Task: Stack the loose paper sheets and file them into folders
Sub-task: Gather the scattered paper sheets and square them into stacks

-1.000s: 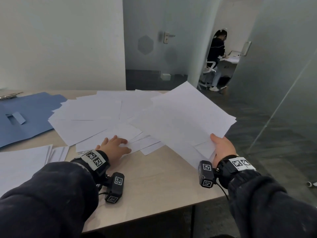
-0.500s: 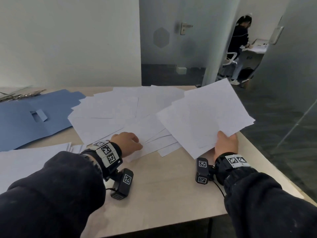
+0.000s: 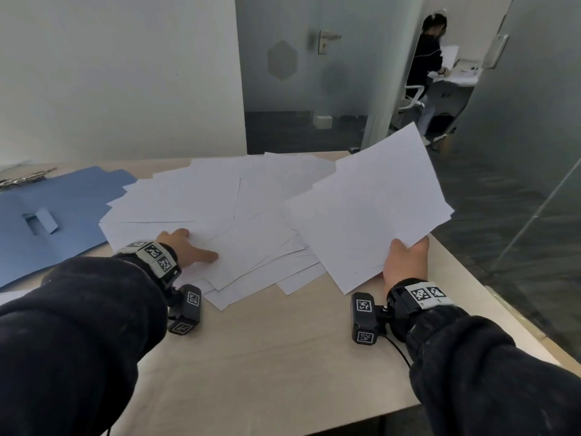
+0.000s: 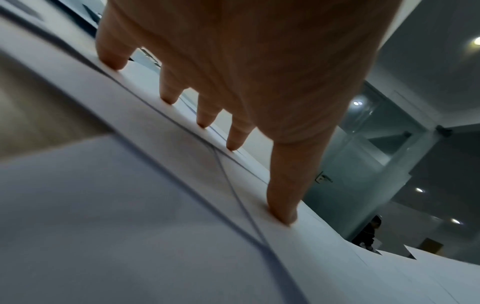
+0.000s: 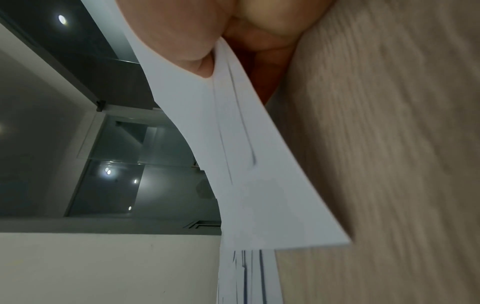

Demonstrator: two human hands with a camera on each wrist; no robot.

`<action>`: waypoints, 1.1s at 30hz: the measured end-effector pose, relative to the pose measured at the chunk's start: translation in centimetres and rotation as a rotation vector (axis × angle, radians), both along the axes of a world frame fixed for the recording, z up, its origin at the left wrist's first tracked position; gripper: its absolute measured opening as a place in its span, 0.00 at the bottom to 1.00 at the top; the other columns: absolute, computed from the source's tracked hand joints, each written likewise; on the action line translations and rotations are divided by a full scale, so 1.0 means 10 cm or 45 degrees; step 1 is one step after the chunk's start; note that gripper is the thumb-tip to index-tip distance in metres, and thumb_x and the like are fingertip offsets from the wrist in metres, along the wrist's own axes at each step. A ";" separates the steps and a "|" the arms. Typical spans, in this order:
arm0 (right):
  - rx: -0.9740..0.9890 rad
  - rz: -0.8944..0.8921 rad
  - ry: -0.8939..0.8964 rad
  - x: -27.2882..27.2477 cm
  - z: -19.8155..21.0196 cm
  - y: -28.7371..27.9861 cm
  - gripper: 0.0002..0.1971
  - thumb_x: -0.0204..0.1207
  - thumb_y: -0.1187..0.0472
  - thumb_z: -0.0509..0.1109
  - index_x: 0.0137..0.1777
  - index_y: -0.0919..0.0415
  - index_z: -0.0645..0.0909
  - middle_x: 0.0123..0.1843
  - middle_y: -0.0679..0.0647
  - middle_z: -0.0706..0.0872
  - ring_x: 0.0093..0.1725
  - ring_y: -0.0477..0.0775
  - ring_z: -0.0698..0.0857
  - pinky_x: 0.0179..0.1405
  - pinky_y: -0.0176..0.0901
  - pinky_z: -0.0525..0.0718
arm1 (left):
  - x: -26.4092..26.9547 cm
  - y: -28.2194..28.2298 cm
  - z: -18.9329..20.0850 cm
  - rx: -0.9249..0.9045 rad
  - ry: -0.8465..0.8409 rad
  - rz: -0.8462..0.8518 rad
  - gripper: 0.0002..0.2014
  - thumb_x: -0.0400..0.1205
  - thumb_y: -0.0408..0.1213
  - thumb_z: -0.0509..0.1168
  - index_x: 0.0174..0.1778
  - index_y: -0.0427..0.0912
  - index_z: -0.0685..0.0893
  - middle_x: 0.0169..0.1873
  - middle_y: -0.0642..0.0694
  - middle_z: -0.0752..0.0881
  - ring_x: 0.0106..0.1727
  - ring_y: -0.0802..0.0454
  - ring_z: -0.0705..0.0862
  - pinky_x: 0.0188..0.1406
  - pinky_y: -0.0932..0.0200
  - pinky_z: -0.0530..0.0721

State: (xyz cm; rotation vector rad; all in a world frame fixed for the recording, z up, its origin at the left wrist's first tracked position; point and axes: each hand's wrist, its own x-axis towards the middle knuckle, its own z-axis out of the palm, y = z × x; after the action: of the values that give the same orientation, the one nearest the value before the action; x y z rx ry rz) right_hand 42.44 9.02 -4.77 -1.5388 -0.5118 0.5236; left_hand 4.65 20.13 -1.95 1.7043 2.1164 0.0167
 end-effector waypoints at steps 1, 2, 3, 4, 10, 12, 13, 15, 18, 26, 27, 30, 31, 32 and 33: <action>0.004 -0.020 -0.011 -0.01 0.00 0.01 0.21 0.82 0.67 0.55 0.72 0.51 0.70 0.56 0.50 0.84 0.46 0.53 0.84 0.45 0.42 0.78 | -0.01 0.00 -0.01 -0.019 -0.005 -0.007 0.55 0.71 0.67 0.75 0.88 0.47 0.59 0.83 0.38 0.64 0.83 0.36 0.65 0.83 0.40 0.64; -0.003 -0.035 -0.029 -0.02 -0.01 0.03 0.21 0.82 0.67 0.55 0.74 0.51 0.69 0.57 0.50 0.84 0.48 0.56 0.84 0.46 0.43 0.79 | -0.02 0.01 -0.01 -0.029 -0.004 -0.012 0.55 0.71 0.68 0.75 0.88 0.46 0.58 0.83 0.37 0.64 0.84 0.36 0.65 0.83 0.41 0.64; -0.010 -0.042 -0.049 -0.04 0.00 0.04 0.22 0.82 0.67 0.55 0.74 0.52 0.69 0.59 0.51 0.84 0.50 0.58 0.85 0.49 0.45 0.79 | -0.01 0.01 -0.02 -0.031 -0.004 -0.016 0.56 0.71 0.68 0.75 0.89 0.46 0.58 0.83 0.37 0.63 0.84 0.36 0.65 0.82 0.41 0.64; -0.019 -0.045 -0.068 -0.05 -0.01 0.05 0.22 0.82 0.67 0.55 0.75 0.52 0.69 0.61 0.51 0.85 0.53 0.59 0.85 0.52 0.47 0.80 | -0.01 0.01 -0.02 -0.029 -0.006 -0.019 0.56 0.71 0.68 0.75 0.89 0.46 0.58 0.83 0.37 0.63 0.84 0.36 0.65 0.82 0.41 0.64; -0.120 0.085 -0.143 -0.03 0.01 0.07 0.19 0.82 0.67 0.55 0.71 0.54 0.71 0.56 0.51 0.84 0.52 0.60 0.84 0.53 0.49 0.79 | -0.03 0.00 -0.06 -0.011 -0.003 -0.039 0.55 0.71 0.71 0.73 0.88 0.47 0.59 0.83 0.39 0.63 0.83 0.35 0.65 0.82 0.40 0.63; -0.148 0.159 -0.172 -0.02 0.01 0.08 0.17 0.82 0.66 0.57 0.70 0.54 0.72 0.55 0.51 0.85 0.53 0.59 0.84 0.54 0.49 0.80 | -0.02 -0.02 -0.06 -0.008 0.002 -0.052 0.54 0.72 0.70 0.72 0.89 0.48 0.58 0.83 0.40 0.62 0.84 0.36 0.65 0.82 0.40 0.62; -0.149 0.185 -0.179 -0.02 0.02 0.08 0.17 0.82 0.66 0.57 0.69 0.54 0.72 0.56 0.51 0.85 0.53 0.59 0.84 0.55 0.49 0.80 | -0.01 -0.04 -0.06 -0.006 0.008 -0.059 0.54 0.72 0.70 0.72 0.89 0.48 0.58 0.84 0.40 0.62 0.84 0.36 0.64 0.82 0.40 0.62; -0.152 0.215 -0.173 -0.01 0.02 0.09 0.16 0.81 0.66 0.58 0.67 0.53 0.72 0.54 0.49 0.85 0.54 0.58 0.84 0.57 0.50 0.81 | 0.00 -0.06 -0.06 -0.007 0.028 -0.075 0.54 0.72 0.71 0.71 0.89 0.49 0.57 0.84 0.41 0.61 0.84 0.35 0.64 0.82 0.40 0.62; -0.162 0.251 -0.145 -0.02 0.03 0.07 0.14 0.80 0.66 0.59 0.61 0.49 0.74 0.51 0.47 0.86 0.53 0.58 0.85 0.58 0.52 0.83 | 0.01 -0.09 -0.07 -0.008 0.075 -0.101 0.55 0.70 0.74 0.70 0.88 0.52 0.57 0.84 0.42 0.61 0.84 0.32 0.63 0.83 0.38 0.62; -0.291 0.368 -0.153 0.00 0.05 0.05 0.10 0.75 0.66 0.60 0.48 0.53 0.81 0.49 0.57 0.88 0.53 0.68 0.87 0.59 0.62 0.85 | 0.21 -0.31 -0.06 -0.012 0.102 -0.308 0.52 0.70 0.74 0.69 0.87 0.57 0.58 0.85 0.47 0.63 0.82 0.33 0.62 0.79 0.39 0.67; -0.303 0.389 -0.155 0.01 0.05 0.05 0.10 0.75 0.66 0.60 0.47 0.54 0.81 0.49 0.58 0.89 0.53 0.69 0.87 0.59 0.61 0.85 | 0.25 -0.34 -0.04 -0.008 0.099 -0.345 0.50 0.72 0.72 0.69 0.87 0.56 0.59 0.85 0.47 0.63 0.83 0.33 0.62 0.78 0.41 0.67; -0.335 0.428 -0.163 0.02 0.05 0.05 0.08 0.74 0.65 0.62 0.46 0.56 0.82 0.51 0.60 0.89 0.55 0.69 0.87 0.61 0.62 0.84 | 0.36 -0.38 0.01 -0.013 0.086 -0.462 0.46 0.78 0.66 0.69 0.88 0.52 0.59 0.87 0.47 0.60 0.86 0.36 0.59 0.83 0.43 0.60; -0.336 0.437 -0.166 0.03 0.05 0.04 0.08 0.74 0.65 0.62 0.47 0.57 0.82 0.51 0.61 0.89 0.55 0.70 0.86 0.61 0.61 0.84 | 0.40 -0.39 0.03 -0.020 0.081 -0.500 0.46 0.78 0.65 0.69 0.88 0.52 0.58 0.88 0.48 0.58 0.87 0.37 0.57 0.85 0.43 0.58; -0.337 0.443 -0.164 0.04 0.05 0.05 0.08 0.75 0.66 0.62 0.47 0.58 0.83 0.51 0.61 0.89 0.56 0.69 0.86 0.60 0.60 0.84 | 0.43 -0.39 0.04 -0.028 0.072 -0.531 0.46 0.79 0.64 0.69 0.89 0.52 0.58 0.89 0.49 0.57 0.88 0.39 0.56 0.86 0.43 0.57; -0.338 0.448 -0.160 0.04 0.05 0.04 0.08 0.75 0.66 0.62 0.47 0.58 0.83 0.51 0.61 0.89 0.55 0.69 0.86 0.59 0.59 0.83 | 0.45 -0.40 0.06 -0.037 0.062 -0.553 0.44 0.80 0.63 0.69 0.88 0.53 0.59 0.89 0.49 0.57 0.88 0.41 0.57 0.85 0.44 0.57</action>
State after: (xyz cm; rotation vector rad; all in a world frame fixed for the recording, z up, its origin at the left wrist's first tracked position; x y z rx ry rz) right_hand 42.83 9.47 -4.23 -1.7518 -0.8459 0.7927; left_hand 9.13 16.16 -1.36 2.1269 1.7251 -0.1832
